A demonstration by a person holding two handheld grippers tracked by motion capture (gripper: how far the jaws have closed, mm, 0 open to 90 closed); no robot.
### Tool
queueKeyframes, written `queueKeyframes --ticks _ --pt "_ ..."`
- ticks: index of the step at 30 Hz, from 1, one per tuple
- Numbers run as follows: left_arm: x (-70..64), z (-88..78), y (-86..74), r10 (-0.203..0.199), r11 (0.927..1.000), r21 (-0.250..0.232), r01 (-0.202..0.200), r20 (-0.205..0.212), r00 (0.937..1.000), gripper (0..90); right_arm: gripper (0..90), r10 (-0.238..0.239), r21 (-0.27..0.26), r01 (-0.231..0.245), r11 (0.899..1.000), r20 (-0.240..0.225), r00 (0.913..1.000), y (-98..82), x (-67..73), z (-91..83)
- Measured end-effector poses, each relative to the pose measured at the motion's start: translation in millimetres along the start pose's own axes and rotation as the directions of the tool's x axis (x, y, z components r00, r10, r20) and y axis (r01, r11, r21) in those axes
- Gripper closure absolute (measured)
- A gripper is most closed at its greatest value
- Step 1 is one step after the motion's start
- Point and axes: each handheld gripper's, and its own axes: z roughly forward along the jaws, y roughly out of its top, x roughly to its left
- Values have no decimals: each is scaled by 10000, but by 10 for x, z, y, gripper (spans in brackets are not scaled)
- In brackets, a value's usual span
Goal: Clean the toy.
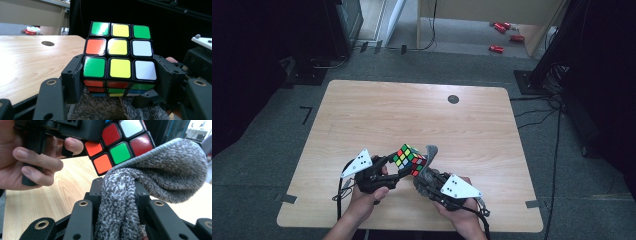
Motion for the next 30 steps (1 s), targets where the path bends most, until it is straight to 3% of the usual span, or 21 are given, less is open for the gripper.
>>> queueKeyframes --ticks 3,6,8,10,12,13,16,18,20,23,27,29,30 --pt "6 -16 9 -24 10000 -35 24 -63 10000 348 688 -323 124 329 9994 -404 9987 -12 83 51" --pt "23 -21 11 11 10000 1 -11 -217 9998 348 684 -859 483 910 9947 -991 9914 -44 200 119" --pt "31 -21 9 -3 10000 20 4 -270 9996 348 678 -843 710 923 9932 -1074 9906 -44 209 132" --pt "37 -24 7 30 10000 42 -29 -384 9993 348 677 -611 837 664 9943 -639 9961 -50 122 111" --pt "50 -24 2 -30 10000 55 33 -470 9989 348 678 -257 1085 231 9938 227 9994 -86 -31 63" --pt "59 -23 -1 -59 10000 76 63 -507 9987 348 681 -5 1262 -91 9920 764 9971 -120 -121 36" --pt "81 -15 -14 -51 9998 212 65 -638 9979 348 672 775 1723 -1105 9788 1880 9791 -250 -352 -35" --pt "91 -8 -22 -112 9995 283 132 -697 9975 348 625 1012 2006 -1456 9688 2158 9712 -318 -441 -52" --pt "100 -1 -27 -152 9992 365 179 -726 9972 348 513 1182 2078 -1713 9631 2453 9622 -349 -485 -55" --pt "110 8 -33 -194 9986 465 237 -907 9957 348 405 1094 1725 -1617 9716 2786 9541 -314 -495 -83" --pt "161 7 -39 -434 9963 679 533 -1401 9892 348 316 723 946 -1077 9897 3194 9449 -155 -507 -185" --pt "188 10 -47 -610 9945 754 729 -1498 9868 348 287 659 474 -847 9953 3107 9482 -79 -488 -227" --pt "190 17 -51 -673 9936 794 800 -1504 9863 348 275 569 286 -681 9973 2909 9551 -51 -460 -228"
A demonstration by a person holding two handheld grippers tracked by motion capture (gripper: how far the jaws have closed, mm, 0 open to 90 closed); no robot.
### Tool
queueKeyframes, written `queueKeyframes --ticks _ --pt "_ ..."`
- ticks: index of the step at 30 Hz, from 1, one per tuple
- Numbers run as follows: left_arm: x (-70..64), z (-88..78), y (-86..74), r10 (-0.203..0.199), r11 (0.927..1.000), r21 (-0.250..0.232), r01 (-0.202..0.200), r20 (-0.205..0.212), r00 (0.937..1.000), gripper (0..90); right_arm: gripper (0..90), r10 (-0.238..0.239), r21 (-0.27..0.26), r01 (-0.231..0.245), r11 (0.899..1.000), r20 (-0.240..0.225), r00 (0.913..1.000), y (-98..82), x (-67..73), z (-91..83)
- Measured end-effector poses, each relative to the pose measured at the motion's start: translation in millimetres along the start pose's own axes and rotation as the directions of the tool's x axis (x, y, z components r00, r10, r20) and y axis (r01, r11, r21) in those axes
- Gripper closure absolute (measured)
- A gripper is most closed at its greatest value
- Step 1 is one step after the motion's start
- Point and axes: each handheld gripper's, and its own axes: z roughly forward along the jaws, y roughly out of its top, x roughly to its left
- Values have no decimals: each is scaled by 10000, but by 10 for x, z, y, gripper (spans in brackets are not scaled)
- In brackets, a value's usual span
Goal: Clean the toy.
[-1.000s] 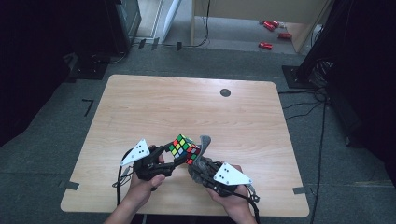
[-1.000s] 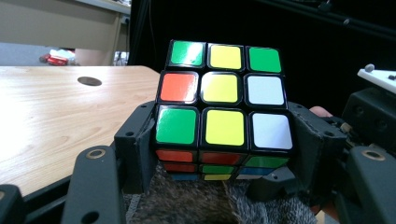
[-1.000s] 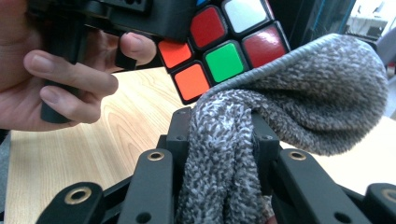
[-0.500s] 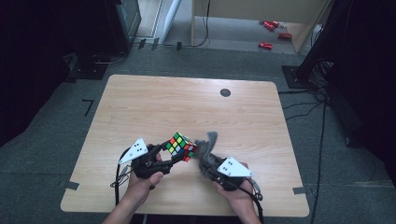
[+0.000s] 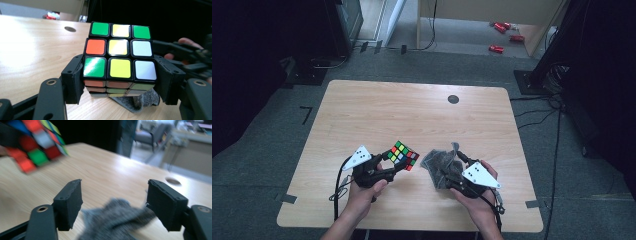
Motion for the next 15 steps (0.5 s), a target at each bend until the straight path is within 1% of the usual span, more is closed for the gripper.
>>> queueKeyframes --ticks 2,4,5,7,10,12,15 --pt "-16 20 -8 -11 10000 88 10 76 10000 348 245 -256 -273 242 9993 -498 9984 35 104 7" --pt "-55 43 -16 -55 9999 158 51 235 9997 348 218 -672 -454 632 9970 -936 9933 44 244 40" --pt "-74 53 -18 -56 9998 209 50 303 9995 348 206 -893 -445 847 9954 -1140 9895 43 311 60" --pt "-108 74 -24 -39 9995 301 25 458 9989 348 177 -1121 -362 1078 9935 -1506 9822 39 422 96" --pt "-147 104 -35 -71 9987 502 37 678 9977 348 144 -1333 -316 1301 9910 -1411 9810 27 510 120" --pt "-176 125 -44 -139 9978 652 84 840 9964 348 142 -1568 -393 1529 9875 -1339 9785 18 536 132" --pt "-222 152 -50 -162 9964 847 66 1132 9934 348 143 -1805 -350 1774 9835 -1327 9746 -4 577 150"
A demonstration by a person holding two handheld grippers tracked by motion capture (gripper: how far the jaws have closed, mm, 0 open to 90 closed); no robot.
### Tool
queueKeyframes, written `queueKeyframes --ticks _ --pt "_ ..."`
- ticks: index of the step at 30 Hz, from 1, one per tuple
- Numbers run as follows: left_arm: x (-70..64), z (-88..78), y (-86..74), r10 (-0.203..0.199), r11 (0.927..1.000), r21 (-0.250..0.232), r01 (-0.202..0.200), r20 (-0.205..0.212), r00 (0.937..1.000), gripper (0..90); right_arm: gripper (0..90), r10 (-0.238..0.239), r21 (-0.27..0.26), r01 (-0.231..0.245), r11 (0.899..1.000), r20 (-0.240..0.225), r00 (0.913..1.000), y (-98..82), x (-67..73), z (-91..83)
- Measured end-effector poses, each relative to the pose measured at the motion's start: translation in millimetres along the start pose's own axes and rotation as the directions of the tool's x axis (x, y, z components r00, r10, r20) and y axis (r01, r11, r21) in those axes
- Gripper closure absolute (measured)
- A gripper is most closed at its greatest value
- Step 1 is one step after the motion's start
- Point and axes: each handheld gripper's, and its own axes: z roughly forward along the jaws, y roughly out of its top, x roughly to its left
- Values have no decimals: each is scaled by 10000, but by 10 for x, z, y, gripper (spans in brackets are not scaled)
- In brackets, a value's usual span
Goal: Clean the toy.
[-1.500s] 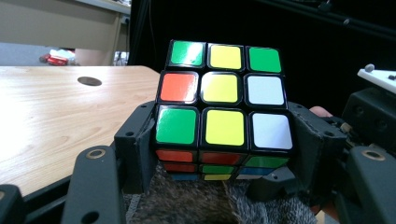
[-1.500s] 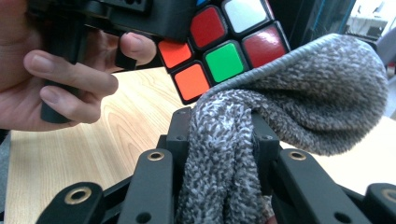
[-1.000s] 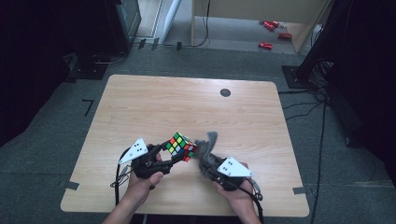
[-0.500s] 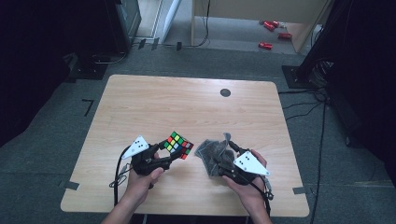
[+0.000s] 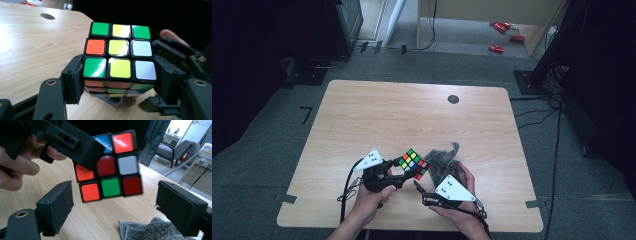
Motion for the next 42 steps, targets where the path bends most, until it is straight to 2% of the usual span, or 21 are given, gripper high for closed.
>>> queueKeyframes --ticks 5,7,8,12,14,16,18,20,22,24,25,26,28,30,33,34,35,37,38,40,42 --pt "-71 49 -10 182 9994 283 -193 398 9990 348 183 -422 160 420 9990 107 9991 -18 59 42" --pt "-91 62 -11 266 9989 366 -287 567 9980 347 273 -571 181 568 9982 178 9982 -27 72 42" --pt "-99 68 -13 335 9986 394 -356 522 9981 347 311 -618 181 615 9979 186 9979 -33 72 35" --pt "-65 74 -2 170 9984 527 -208 715 9973 343 340 -535 506 525 9973 176 9984 -28 67 17" --pt "-54 62 6 377 9979 497 -415 753 9965 328 342 -342 546 340 9979 25 9994 -22 46 17" --pt "-51 37 22 697 9962 481 -720 467 9965 262 344 -70 660 74 9978 -61 10000 -23 12 9" --pt "-18 7 39 917 9945 473 -931 305 9953 179 344 159 791 -158 9967 5 9999 -42 -47 -1" --pt "36 -20 36 1223 9911 519 -1229 150 9924 152 344 621 838 -628 9945 109 9980 -62 -129 -22" --pt "81 -28 14 1539 9861 660 -1527 -120 9880 140 344 1321 859 -1332 9874 178 9911 -66 -212 -58" --pt "86 -14 -23 2033 9769 776 -1993 -469 9780 140 344 1922 761 -1924 9784 98 9813 -50 -281 -100" --pt "74 -4 -41 2353 9694 848 -2302 -564 9703 142 344 2225 602 -2218 9732 -41 9749 -38 -307 -121" --pt "47 7 -60 2780 9577 949 -2717 -613 9586 150 344 2596 462 -2585 9649 -202 9655 -24 -325 -141" --pt "-25 33 -98 3769 9226 1175 -3675 -713 9235 151 344 3291 381 -3273 9441 -542 9428 14 -351 -174" --pt "-95 64 -136 4529 8878 1365 -4394 -900 8870 151 343 3676 598 -3639 9295 -741 9270 55 -359 -193" --pt "-152 93 -185 5221 8507 1404 -5066 -1134 8453 151 343 4160 1230 -4027 9070 -1131 9023 107 -350 -201" --pt "-167 97 -201 5472 8356 1370 -5320 -1223 8280 151 343 4218 1342 -4063 9038 -1200 8987 118 -337 -197" --pt "-185 100 -217 5717 8195 1285 -5584 -1173 8120 158 343 4223 1413 -4057 9030 -1180 8988 128 -319 -191" --pt "-222 111 -251 6306 7760 1172 -6198 -1231 7663 159 343 4260 1504 -4079 9006 -1176 8971 145 -279 -179" --pt "-233 120 -262 6462 7631 1120 -6364 -1307 7519 158 343 4267 1561 -4073 8999 -1216 8962 150 -263 -172" --pt "-234 125 -271 6567 7540 968 -6497 -1341 7421 159 343 4315 1715 -4091 8962 -1239 8936 162 -226 -157" --pt "-223 125 -276 6695 7420 919 -6640 -1530 7269 159 343 4400 1926 -4122 8905 -1346 8878 171 -199 -140"
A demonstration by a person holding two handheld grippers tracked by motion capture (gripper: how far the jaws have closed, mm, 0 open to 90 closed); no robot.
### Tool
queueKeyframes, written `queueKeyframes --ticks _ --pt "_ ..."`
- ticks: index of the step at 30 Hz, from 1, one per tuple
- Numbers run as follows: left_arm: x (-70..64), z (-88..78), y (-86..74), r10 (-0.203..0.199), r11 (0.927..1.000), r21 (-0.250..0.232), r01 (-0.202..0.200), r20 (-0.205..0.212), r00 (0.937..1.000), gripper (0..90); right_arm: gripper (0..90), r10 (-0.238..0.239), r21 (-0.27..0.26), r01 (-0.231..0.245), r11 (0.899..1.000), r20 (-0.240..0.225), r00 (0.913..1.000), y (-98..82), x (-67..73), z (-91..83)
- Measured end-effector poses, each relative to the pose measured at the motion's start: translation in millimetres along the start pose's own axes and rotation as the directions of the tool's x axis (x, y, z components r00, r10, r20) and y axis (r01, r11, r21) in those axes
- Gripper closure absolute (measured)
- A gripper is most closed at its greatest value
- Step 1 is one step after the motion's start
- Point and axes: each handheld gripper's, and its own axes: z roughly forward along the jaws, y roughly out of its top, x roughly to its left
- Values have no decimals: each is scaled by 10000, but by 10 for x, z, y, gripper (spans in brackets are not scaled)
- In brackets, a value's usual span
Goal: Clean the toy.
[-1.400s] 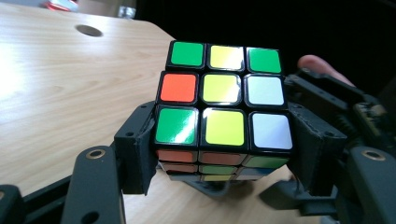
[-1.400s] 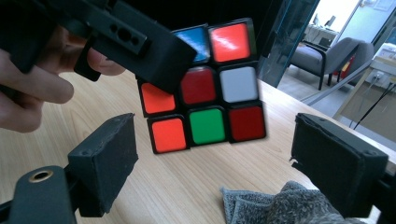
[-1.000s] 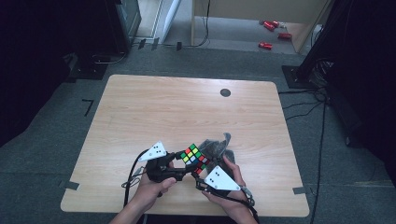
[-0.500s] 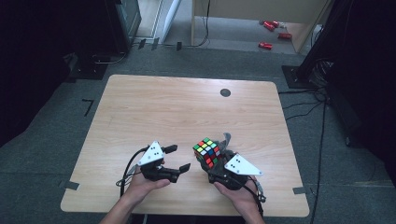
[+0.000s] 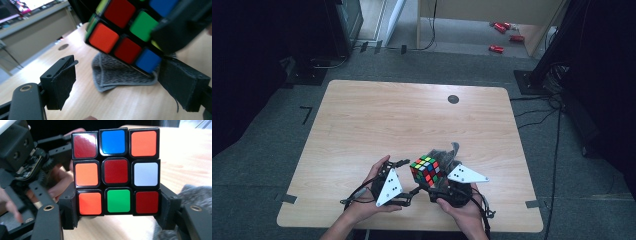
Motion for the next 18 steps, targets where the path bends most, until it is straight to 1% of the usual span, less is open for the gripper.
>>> queueKeyframes --ticks 3,4,5,7,9,11,13,14,15,16,17,18 --pt "-2 -3 -19 277 9996 -109 -278 -102 9996 158 343 191 250 -188 9995 -142 9997 -4 32 25" --pt "-10 -2 -21 457 9989 -122 -459 -187 9988 159 342 226 297 -221 9993 -153 9996 -5 40 31" --pt "-24 -1 -22 646 9977 -167 -651 -283 9975 160 342 285 356 -279 9990 -162 9995 -3 45 36" --pt "-50 4 -19 903 9956 -230 -912 -376 9952 165 342 498 458 -488 9978 -218 9985 -7 48 46" --pt "-80 16 -21 1222 9923 -170 -1230 -439 9915 167 342 754 634 -731 9953 -337 9966 -12 38 59" --pt "-109 31 -31 1456 9892 -76 -1461 -401 9885 169 342 875 813 -836 9932 -459 9951 -17 29 76" --pt "-126 45 -39 1593 9872 -4 -1594 -400 9864 171 342 975 986 -917 9909 -555 9937 -23 33 93" --pt "-131 45 -39 1641 9864 -13 -1643 -428 9855 188 342 999 1052 -931 9901 -612 9931 -26 37 100" --pt "-135 43 -37 1648 9863 -27 -1650 -395 9855 232 341 1006 1102 -927 9896 -676 9926 -29 40 110" --pt "-138 40 -37 1652 9862 -26 -1654 -296 9858 248 341 1037 1132 -955 9890 -696 9922 -32 44 117" --pt "-144 38 -39 1679 9858 -12 -1680 -310 9853 283 341 1071 1120 -989 9888 -694 9918 -33 44 120" --pt "-147 37 -42 1692 9855 -26 -1694 -344 9850 292 340 1111 1119 -1028 9884 -702 9913 -31 38 118"
